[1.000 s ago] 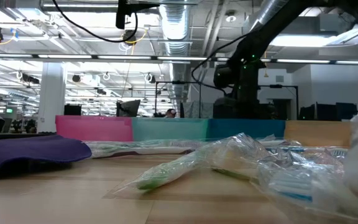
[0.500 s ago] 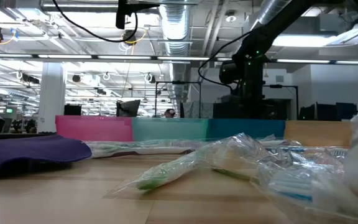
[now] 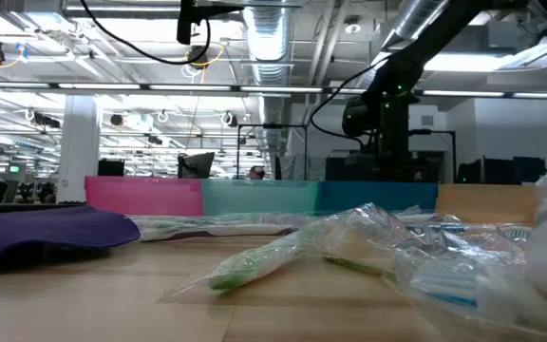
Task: Pick & Place Toothbrushes
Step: Put the orange toothbrush into the blue bin, then put the blue toothbrush into the red bin
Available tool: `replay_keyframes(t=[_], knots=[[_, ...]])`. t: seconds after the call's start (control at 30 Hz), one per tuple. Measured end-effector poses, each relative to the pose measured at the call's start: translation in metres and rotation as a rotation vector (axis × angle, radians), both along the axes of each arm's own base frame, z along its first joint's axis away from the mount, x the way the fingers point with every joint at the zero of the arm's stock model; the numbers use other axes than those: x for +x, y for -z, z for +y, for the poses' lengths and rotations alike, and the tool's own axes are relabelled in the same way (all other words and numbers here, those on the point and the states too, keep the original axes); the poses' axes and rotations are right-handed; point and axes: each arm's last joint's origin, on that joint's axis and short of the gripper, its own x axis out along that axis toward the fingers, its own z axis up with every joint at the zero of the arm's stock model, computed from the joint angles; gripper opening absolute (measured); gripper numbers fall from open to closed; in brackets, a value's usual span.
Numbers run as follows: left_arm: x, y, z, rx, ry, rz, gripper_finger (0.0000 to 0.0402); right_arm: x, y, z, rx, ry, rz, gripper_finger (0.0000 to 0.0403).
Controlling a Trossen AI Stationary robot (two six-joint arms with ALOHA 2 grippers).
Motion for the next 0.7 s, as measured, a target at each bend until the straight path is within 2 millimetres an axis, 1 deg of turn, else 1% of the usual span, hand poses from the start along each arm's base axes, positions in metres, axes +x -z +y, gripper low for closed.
replay_keyframes(t=[0.13,0.23,0.7], knots=[[0.0,0.0,0.0,0.0,-0.001,0.0,0.0227,0.0012,0.0,-0.0012,-0.013,-0.004,-0.012,0.0021],[0.0,0.0,0.0,0.005,-0.001,0.002,0.0227,0.0015,-0.0001,-0.0016,-0.017,-0.007,-0.016,0.0032],[0.0,0.0001,0.0,0.007,-0.001,0.003,0.0227,0.0013,-0.0006,-0.0011,-0.01,-0.001,-0.016,0.0125]])
